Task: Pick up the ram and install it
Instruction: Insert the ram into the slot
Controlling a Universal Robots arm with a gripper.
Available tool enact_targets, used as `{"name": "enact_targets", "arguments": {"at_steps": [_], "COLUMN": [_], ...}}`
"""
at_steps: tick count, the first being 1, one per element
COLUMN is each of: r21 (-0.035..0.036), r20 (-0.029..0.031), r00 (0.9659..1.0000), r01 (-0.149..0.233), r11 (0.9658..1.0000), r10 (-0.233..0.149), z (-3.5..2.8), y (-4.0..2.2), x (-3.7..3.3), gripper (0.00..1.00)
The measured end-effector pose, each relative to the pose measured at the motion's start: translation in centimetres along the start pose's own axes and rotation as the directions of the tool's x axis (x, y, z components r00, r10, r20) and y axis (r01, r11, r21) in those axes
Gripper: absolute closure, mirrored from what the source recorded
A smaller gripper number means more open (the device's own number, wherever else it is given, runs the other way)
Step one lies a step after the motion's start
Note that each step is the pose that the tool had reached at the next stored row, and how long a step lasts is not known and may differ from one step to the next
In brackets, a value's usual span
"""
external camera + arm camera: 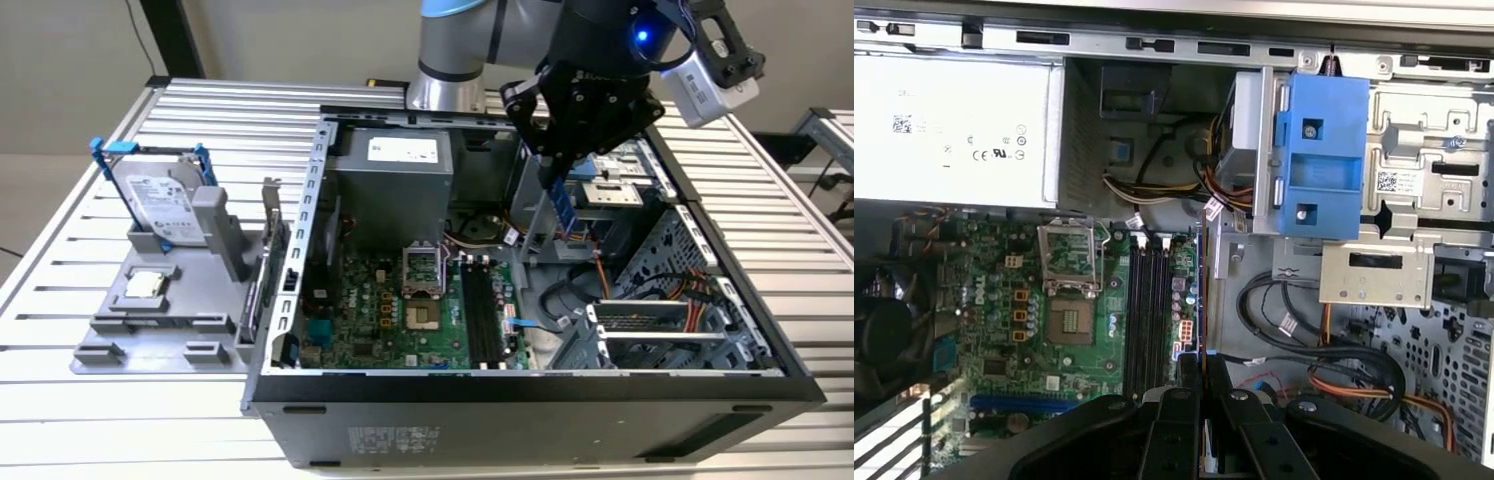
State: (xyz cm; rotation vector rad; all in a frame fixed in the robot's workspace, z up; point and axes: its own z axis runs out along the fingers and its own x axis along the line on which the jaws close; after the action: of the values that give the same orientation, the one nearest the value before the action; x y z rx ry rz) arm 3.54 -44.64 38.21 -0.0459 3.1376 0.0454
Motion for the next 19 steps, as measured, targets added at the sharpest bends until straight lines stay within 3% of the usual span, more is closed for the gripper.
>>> {"name": "enact_targets", "arguments": {"at_steps": [19], "r21": [0.0000], "r20": [0.0000], "r00": [1.0000], "r01": [0.000], "r11": [1.0000], "r10": [0.000], "z": [0.73], "y": [-0.02], "x": [0.00], "gripper": [1.00]}}
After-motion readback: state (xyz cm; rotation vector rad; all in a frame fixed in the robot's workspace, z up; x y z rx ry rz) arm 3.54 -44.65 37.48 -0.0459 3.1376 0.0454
